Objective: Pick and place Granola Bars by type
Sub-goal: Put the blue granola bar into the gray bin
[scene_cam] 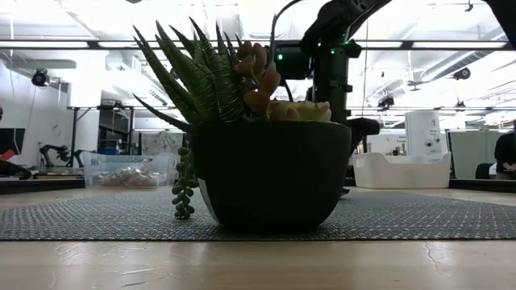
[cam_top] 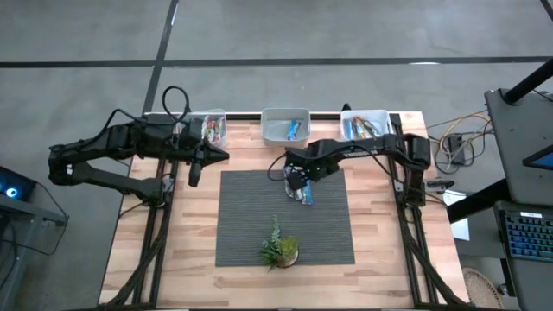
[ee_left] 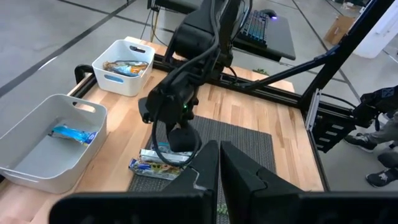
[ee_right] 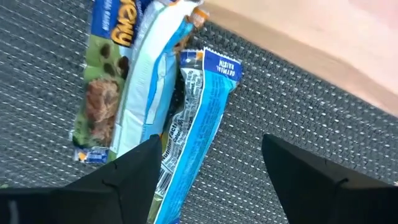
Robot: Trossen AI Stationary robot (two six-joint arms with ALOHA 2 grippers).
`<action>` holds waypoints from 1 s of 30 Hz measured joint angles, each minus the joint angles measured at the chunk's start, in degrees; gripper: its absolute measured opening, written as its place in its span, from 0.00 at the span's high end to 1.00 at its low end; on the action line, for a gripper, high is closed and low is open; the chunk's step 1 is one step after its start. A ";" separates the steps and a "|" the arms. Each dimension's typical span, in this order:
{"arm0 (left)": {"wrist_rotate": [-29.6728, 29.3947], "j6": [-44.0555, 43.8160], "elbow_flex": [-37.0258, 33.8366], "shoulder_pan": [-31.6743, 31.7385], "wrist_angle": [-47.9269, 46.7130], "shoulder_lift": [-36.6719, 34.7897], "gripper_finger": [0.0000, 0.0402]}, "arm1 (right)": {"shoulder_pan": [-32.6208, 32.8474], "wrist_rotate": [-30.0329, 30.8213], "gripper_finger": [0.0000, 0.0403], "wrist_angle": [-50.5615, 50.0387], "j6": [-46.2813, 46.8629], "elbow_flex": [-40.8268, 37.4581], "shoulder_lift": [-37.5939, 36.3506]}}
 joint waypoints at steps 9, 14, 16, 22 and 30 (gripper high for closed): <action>0.01 -0.02 0.00 0.00 0.00 0.00 1.00 | 0.07 -2.38 0.35 0.18 0.21 0.45 3.29; 0.00 -0.04 0.00 0.00 -0.02 0.00 1.00 | 0.07 -2.36 0.37 0.35 0.39 1.07 3.98; 0.02 -0.04 0.00 0.00 -0.02 0.00 1.00 | 0.07 -2.36 0.38 0.79 0.58 1.14 4.33; 0.00 -0.10 0.00 0.00 -0.03 0.00 1.00 | 0.11 -2.36 0.42 0.61 0.59 1.01 5.80; 0.00 -0.13 0.00 0.00 -0.02 0.00 1.00 | 0.16 -1.59 0.56 0.42 1.42 0.98 5.78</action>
